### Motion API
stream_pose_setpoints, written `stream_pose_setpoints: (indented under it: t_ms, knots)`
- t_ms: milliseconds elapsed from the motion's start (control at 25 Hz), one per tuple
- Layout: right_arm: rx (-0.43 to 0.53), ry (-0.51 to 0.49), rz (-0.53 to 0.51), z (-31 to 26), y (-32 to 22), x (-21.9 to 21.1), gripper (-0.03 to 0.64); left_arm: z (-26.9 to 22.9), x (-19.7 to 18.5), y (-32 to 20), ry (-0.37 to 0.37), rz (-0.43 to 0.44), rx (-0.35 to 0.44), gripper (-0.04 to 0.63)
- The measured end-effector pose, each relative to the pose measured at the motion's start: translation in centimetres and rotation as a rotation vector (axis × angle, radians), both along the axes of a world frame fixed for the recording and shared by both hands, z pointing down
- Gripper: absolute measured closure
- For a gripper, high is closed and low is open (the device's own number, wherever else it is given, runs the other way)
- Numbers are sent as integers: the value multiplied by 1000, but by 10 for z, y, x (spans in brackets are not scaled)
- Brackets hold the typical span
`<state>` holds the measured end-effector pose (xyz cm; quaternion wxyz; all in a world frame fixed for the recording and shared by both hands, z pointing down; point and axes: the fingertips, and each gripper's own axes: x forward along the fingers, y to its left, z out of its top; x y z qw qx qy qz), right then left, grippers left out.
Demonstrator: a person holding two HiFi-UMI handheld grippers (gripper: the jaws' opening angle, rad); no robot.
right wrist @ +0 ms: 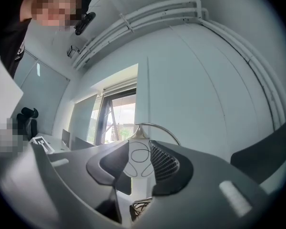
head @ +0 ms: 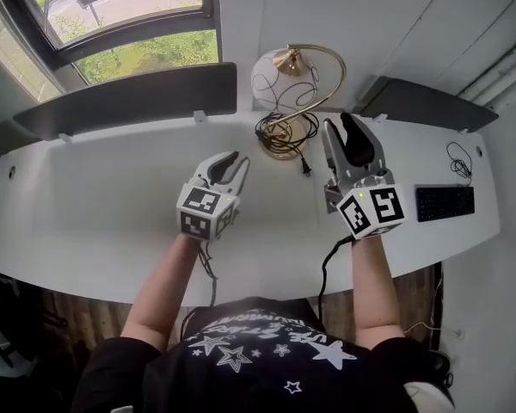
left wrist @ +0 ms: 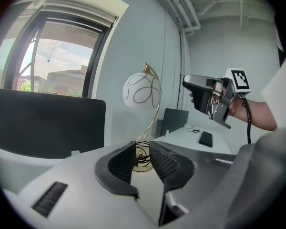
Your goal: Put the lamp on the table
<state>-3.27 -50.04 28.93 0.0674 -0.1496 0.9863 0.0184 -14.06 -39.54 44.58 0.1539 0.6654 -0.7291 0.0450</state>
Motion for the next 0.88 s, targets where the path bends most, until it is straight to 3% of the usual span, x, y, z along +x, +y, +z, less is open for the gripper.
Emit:
stream_pose_setpoints:
  t_ms: [200, 400, 520, 880]
  knots:
    - [-7, 9, 51, -2, 41, 2, 491, -25, 1, 37, 8, 58, 53, 518]
    - [5, 52, 126, 6, 83, 5, 574, -36, -14, 75, 8, 103, 91, 519]
    - [-16, 62, 176, 16, 109, 14, 586, -33, -16, 94, 25, 142, 95, 519]
    - [-77, 110, 351, 56, 173, 61, 615, -13, 15, 125, 21, 291, 98, 522]
